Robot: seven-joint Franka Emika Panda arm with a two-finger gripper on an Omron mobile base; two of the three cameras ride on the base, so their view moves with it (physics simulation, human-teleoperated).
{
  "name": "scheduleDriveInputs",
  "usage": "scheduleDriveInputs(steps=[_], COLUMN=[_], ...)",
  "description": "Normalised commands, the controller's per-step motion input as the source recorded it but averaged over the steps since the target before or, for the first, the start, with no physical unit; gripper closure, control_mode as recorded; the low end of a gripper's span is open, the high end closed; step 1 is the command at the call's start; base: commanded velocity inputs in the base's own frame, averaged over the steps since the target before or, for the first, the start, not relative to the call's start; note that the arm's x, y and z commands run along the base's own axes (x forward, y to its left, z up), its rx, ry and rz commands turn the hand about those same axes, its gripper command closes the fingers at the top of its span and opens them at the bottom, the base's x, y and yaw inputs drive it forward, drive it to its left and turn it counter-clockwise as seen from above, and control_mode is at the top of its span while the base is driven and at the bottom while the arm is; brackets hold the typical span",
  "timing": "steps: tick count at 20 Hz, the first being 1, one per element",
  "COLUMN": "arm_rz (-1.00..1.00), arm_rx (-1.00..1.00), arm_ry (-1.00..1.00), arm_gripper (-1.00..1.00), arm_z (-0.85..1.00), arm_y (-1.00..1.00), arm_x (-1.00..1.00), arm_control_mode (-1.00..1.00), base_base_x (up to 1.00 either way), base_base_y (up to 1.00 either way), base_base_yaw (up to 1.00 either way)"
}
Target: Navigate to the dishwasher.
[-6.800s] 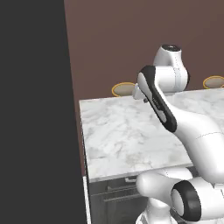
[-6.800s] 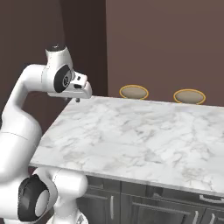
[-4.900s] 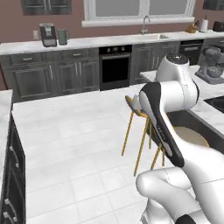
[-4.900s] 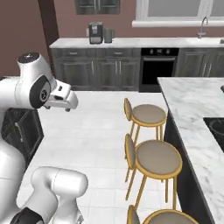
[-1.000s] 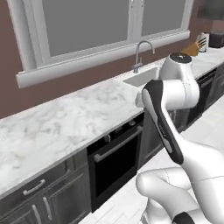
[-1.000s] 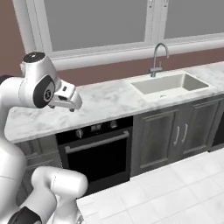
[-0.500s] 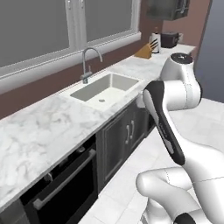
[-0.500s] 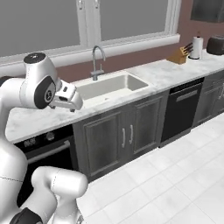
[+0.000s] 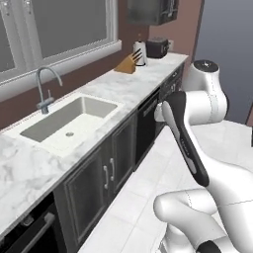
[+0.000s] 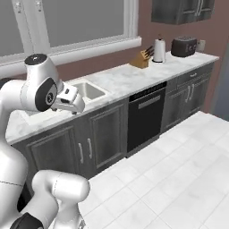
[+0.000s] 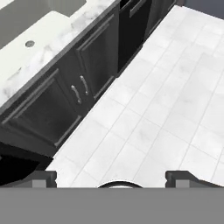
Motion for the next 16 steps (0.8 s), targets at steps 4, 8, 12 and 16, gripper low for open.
scheduleDriveInputs(steps=[4,8,12,16], arm_rz=[0.0,0.0,0.0,0.0], arm_rx=[0.0,0.0,0.0,0.0], arm_ry=[0.0,0.0,0.0,0.0], arm_gripper=[-1.0,-1.0,-1.0,-1.0], arm_z=[0.0,0.0,0.0,0.0], arm_y=[0.0,0.0,0.0,0.0], arm_x=[0.0,0.0,0.0,0.0], arm_control_mode=[1.0,1.0,1.0,1.0], base_base_x=[0.93,1.0,1.0,1.0], base_base_y=[-1.0,-0.89,-0.88,-0.93], base_base_yaw=[-0.22,-0.04,0.05,0.1])
